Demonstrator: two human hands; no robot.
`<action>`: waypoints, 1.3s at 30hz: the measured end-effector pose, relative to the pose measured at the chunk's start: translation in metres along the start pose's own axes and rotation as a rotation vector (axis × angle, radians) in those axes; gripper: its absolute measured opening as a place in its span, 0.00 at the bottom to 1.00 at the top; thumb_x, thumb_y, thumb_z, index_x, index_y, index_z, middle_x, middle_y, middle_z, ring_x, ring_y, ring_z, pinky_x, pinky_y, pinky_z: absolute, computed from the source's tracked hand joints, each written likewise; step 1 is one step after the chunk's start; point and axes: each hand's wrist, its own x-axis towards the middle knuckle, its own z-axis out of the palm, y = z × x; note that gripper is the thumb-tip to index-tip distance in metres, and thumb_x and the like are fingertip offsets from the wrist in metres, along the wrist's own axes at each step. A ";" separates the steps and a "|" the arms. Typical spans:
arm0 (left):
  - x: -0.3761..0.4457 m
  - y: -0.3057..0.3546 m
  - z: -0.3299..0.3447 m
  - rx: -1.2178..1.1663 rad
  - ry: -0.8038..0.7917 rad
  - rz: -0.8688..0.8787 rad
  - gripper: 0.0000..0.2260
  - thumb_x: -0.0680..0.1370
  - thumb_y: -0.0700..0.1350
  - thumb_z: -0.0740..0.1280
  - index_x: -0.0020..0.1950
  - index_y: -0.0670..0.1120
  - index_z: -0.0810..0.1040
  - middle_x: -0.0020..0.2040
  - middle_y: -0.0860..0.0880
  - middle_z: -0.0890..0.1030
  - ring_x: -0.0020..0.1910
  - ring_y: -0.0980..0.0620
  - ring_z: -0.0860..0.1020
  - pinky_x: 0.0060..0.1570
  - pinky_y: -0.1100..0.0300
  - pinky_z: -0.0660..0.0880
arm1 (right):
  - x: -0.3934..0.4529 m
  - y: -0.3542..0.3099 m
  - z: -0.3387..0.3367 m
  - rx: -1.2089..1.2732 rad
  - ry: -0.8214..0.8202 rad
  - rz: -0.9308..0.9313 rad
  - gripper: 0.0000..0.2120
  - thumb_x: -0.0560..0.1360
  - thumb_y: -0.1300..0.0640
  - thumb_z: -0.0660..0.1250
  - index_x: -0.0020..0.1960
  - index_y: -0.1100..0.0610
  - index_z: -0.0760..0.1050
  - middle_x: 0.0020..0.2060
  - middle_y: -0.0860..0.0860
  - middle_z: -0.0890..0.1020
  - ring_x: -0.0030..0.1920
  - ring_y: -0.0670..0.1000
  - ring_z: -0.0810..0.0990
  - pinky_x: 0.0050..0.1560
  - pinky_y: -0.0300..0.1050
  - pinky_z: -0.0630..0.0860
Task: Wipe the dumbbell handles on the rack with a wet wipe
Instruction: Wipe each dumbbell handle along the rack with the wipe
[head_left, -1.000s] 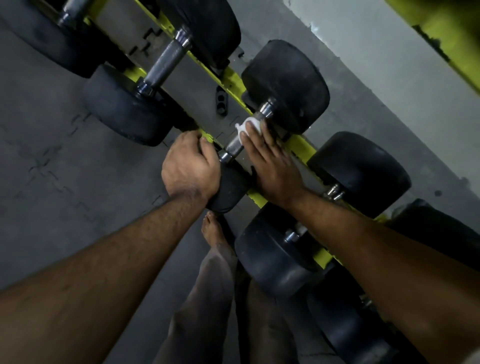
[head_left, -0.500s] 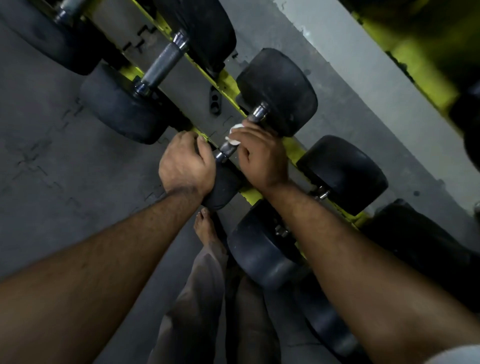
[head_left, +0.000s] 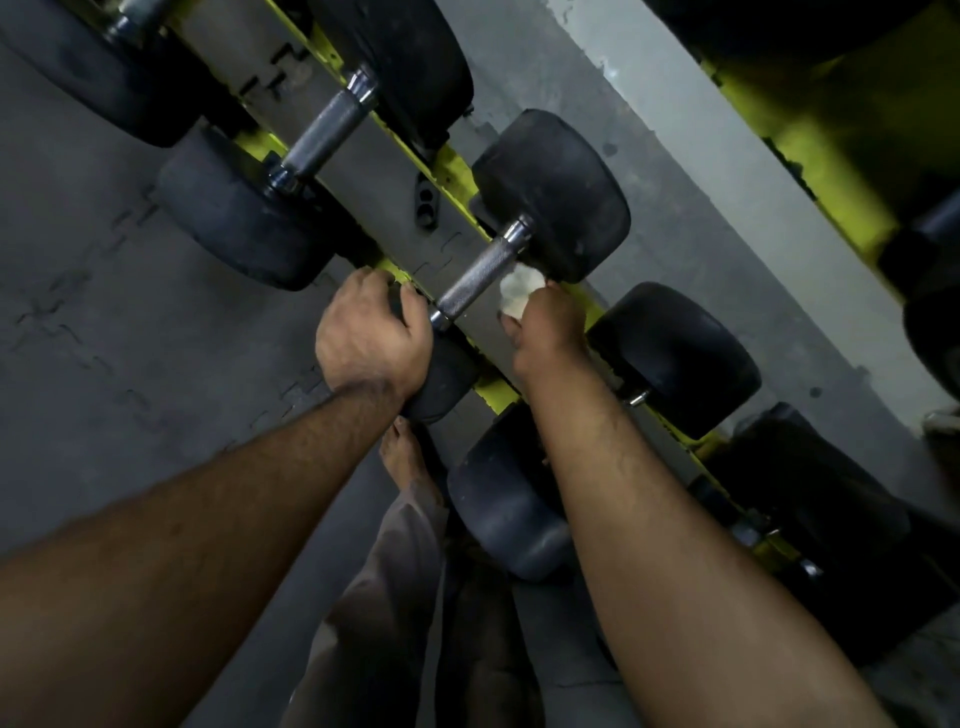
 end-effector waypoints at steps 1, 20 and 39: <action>0.000 0.000 0.000 -0.001 -0.003 0.006 0.14 0.79 0.52 0.59 0.52 0.44 0.78 0.51 0.46 0.79 0.49 0.44 0.77 0.42 0.56 0.65 | 0.001 -0.003 0.008 0.115 -0.013 0.047 0.15 0.83 0.61 0.57 0.68 0.62 0.72 0.58 0.59 0.79 0.59 0.59 0.78 0.54 0.51 0.79; 0.004 -0.007 0.007 0.019 -0.068 0.007 0.22 0.77 0.58 0.56 0.54 0.44 0.79 0.58 0.46 0.80 0.54 0.44 0.78 0.51 0.49 0.76 | -0.016 0.006 0.016 -0.129 -0.385 0.145 0.12 0.79 0.48 0.66 0.54 0.57 0.77 0.43 0.53 0.81 0.40 0.50 0.80 0.38 0.41 0.77; 0.006 -0.013 0.012 0.007 -0.069 0.026 0.22 0.77 0.58 0.56 0.53 0.42 0.79 0.58 0.43 0.80 0.57 0.43 0.77 0.54 0.47 0.75 | -0.001 -0.004 0.033 -0.172 -0.384 0.169 0.11 0.79 0.48 0.65 0.45 0.55 0.75 0.36 0.52 0.80 0.38 0.51 0.80 0.39 0.42 0.78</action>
